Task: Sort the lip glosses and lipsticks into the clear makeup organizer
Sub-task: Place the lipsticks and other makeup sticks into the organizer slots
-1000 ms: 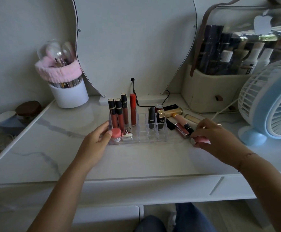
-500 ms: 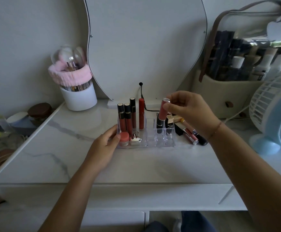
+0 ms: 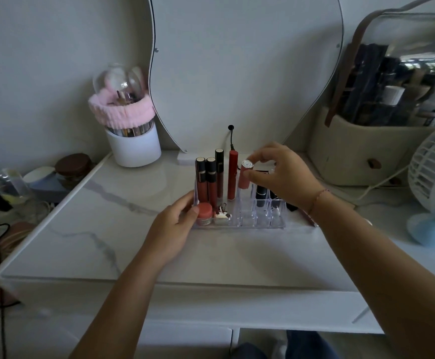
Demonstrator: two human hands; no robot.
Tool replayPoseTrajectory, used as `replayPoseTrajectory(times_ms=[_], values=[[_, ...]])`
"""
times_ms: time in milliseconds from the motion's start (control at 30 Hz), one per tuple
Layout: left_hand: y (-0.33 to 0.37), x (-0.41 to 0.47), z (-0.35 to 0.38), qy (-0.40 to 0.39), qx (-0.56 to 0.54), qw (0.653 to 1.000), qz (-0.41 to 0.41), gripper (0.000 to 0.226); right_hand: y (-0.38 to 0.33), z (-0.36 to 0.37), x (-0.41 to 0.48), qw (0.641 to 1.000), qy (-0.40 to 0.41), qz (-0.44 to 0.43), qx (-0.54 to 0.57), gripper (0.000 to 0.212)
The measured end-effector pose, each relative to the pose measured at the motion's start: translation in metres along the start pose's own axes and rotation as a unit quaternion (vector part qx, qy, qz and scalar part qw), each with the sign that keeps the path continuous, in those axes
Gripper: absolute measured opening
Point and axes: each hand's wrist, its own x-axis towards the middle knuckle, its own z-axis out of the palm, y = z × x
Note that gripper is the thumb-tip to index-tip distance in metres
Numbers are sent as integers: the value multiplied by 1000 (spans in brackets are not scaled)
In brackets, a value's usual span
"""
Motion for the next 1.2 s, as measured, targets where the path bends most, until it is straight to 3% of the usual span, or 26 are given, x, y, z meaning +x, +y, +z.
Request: replayPoseTrajectory(times_ms=[200,567,1200], values=[[-1,0,1,3,-14,1000,-6,50,10,2,-7,999,-18,10,-38,15],[2,-2,0,1,-14,1000,-9,54,19,12,-10,993,-23,-5,-116,19],[-1,-1,0,-3,-17,1000,-8,55,20,9,-12,998,-34,-4,-59,16]])
